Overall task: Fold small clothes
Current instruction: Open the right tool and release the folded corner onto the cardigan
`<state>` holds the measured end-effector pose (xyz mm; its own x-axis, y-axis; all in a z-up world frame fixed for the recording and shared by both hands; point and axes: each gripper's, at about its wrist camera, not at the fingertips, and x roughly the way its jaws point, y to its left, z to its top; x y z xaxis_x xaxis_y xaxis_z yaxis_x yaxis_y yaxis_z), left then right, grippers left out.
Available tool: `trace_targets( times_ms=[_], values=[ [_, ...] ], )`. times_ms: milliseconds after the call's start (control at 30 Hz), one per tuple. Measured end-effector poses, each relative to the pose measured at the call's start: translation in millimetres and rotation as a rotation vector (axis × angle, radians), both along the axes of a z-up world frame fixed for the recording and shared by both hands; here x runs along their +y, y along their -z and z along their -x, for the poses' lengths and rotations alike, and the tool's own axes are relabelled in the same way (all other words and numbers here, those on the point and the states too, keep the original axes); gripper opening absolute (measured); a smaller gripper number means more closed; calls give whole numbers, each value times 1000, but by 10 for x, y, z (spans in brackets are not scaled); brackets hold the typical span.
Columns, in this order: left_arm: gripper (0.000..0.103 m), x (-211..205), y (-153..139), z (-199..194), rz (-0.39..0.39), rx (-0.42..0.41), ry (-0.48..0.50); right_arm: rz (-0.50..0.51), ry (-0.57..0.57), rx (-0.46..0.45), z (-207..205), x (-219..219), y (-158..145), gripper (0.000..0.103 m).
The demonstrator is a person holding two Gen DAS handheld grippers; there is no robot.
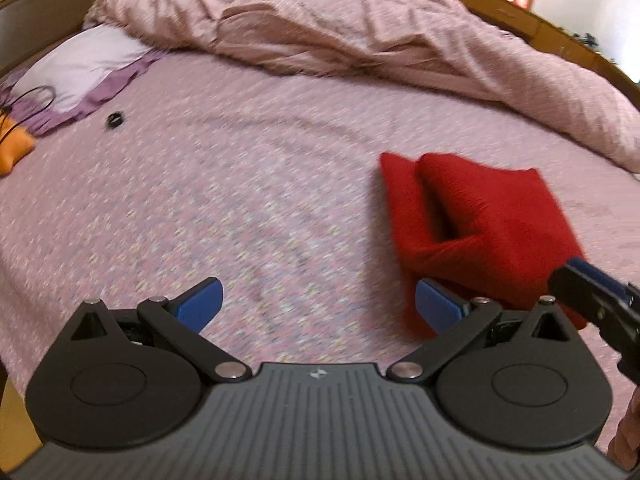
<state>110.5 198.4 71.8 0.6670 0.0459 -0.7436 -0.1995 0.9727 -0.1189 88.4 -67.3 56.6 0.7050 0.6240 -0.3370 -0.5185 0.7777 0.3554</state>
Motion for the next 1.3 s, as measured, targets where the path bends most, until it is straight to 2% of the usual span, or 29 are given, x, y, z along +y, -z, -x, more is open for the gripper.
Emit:
trace_targets(
  times_ms=[133, 300, 567, 667, 800, 833, 900, 967, 1033, 1100, 1167, 1300],
  values=[
    [103, -164, -121, -130, 5, -25, 51, -18, 62, -6, 64, -245, -60, 52],
    [103, -384, -203, -351, 19, -61, 126, -53, 199, 24, -22, -584, -24, 52],
    [102, -661, -41, -766, -16, -51, 164, -191, 443, 189, -435, -1108, 364, 54],
    [93, -699, 56, -870, -15, -53, 175, -237, 489, 247, -642, -1214, 539, 53],
    [87, -683, 231, -977, 32, -23, 175, -173, 475, 269, -916, -1136, 705, 53],
    [81, -666, 264, -981, 49, -20, 174, -161, 464, 283, -987, -1104, 745, 52],
    [67, -623, 320, -974, 100, -22, 184, -151, 446, 297, -1078, -1057, 809, 52],
    [41, -564, 347, -952, 168, -30, 199, -165, 416, 305, -1127, -1039, 823, 51],
    [34, -512, 349, -900, 200, -41, 188, -180, 375, 309, -1153, -1029, 816, 46],
    [29, -492, 327, -819, 191, -58, 186, -180, 328, 300, -1159, -997, 782, 32],
    [27, -470, 309, -710, 174, -74, 180, -171, 274, 282, -1141, -938, 712, 23],
    [26, -358, 331, -490, 135, -77, 134, -93, 186, 221, -1111, -716, 549, 18]
  ],
)
